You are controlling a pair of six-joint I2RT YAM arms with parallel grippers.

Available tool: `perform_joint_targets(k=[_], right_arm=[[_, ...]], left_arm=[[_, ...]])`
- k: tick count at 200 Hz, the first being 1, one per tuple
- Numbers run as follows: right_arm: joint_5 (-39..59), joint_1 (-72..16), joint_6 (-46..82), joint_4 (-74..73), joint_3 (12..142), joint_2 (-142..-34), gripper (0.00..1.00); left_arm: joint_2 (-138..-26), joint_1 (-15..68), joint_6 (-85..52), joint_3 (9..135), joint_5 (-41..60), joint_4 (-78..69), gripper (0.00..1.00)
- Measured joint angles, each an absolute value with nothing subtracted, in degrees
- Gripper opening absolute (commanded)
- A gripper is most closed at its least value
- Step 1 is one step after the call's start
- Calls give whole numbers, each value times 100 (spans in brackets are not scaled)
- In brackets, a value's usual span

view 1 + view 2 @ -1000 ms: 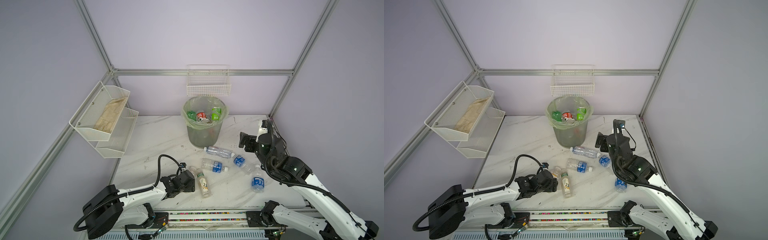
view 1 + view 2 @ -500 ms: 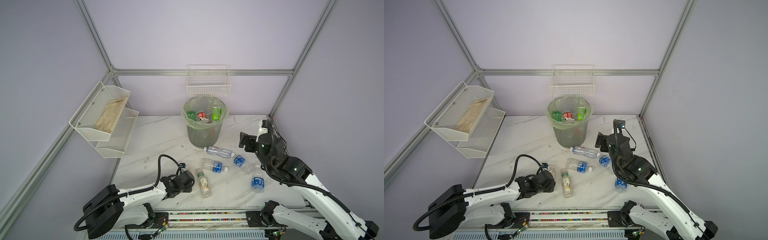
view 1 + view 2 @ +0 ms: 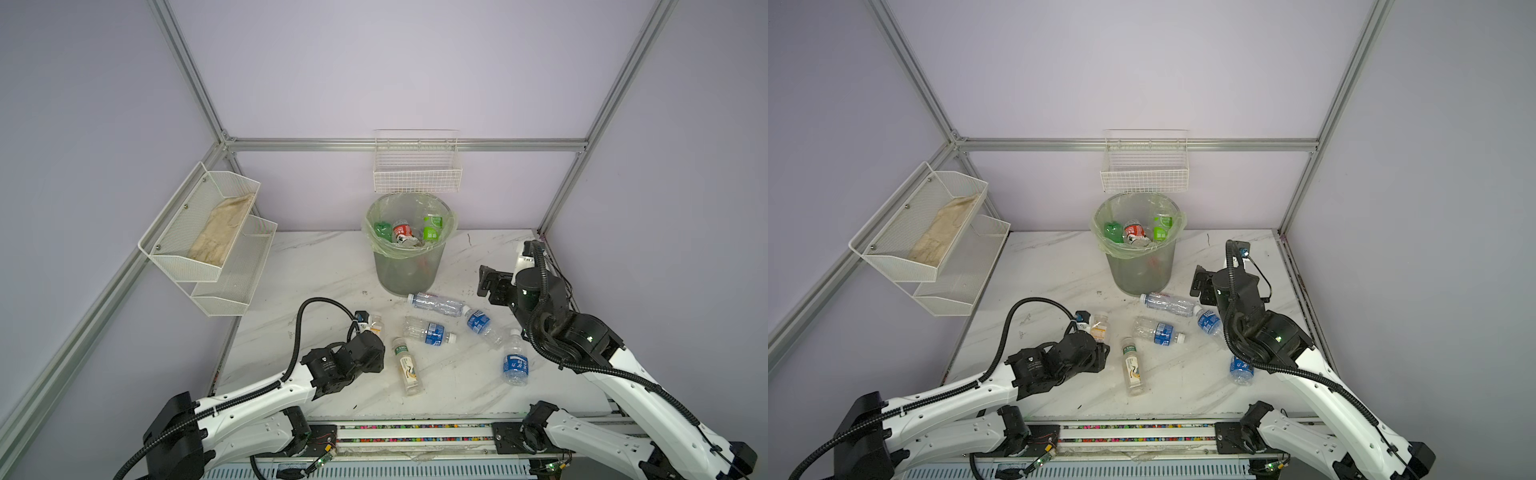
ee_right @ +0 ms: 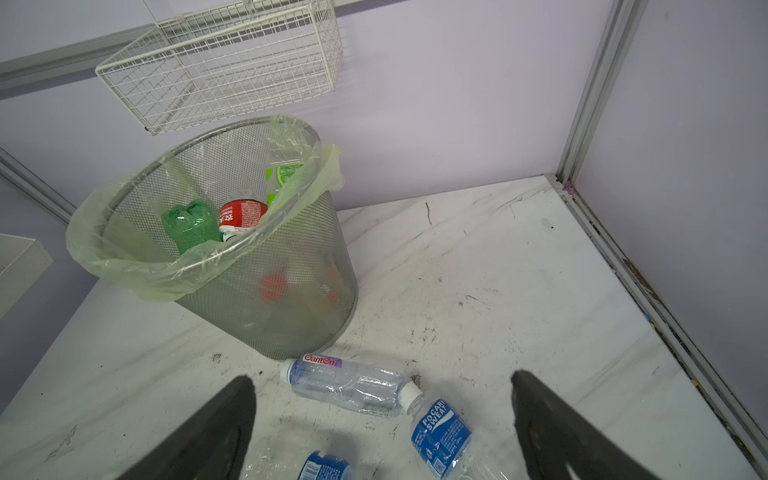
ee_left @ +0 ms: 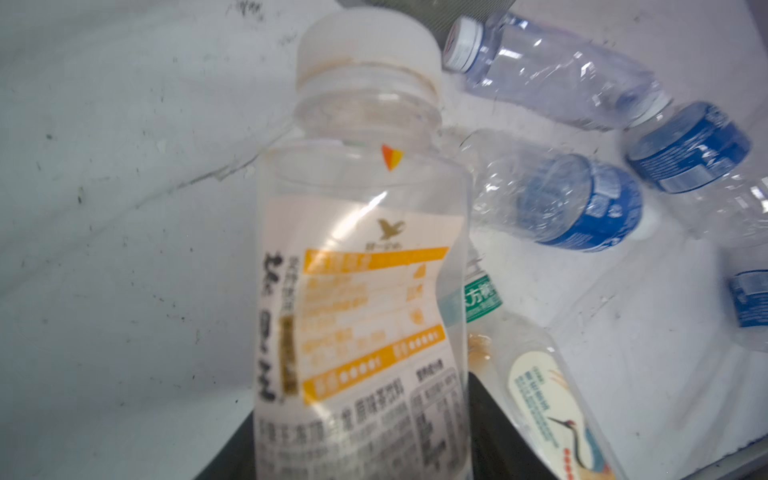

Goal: Throw the plastic bottles in the bin
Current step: 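Lift the yellow-label bottle with the left gripper over the wastebasket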

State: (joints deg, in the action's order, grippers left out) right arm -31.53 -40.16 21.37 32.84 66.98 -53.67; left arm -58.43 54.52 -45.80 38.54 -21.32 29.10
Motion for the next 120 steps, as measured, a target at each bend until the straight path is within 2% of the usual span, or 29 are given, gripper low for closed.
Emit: perform_joint_targets(k=[55,120], right_arm=[[-3074,-4016,2176,3288,6696,-5258,97],[-3063,-4016,2202,3398,6700,-5175,97]], left_arm=[[-5697,5452,-3450,5415,-2720,3015,35],[-6149,5452,-1907,7301,-2980,2580,33]])
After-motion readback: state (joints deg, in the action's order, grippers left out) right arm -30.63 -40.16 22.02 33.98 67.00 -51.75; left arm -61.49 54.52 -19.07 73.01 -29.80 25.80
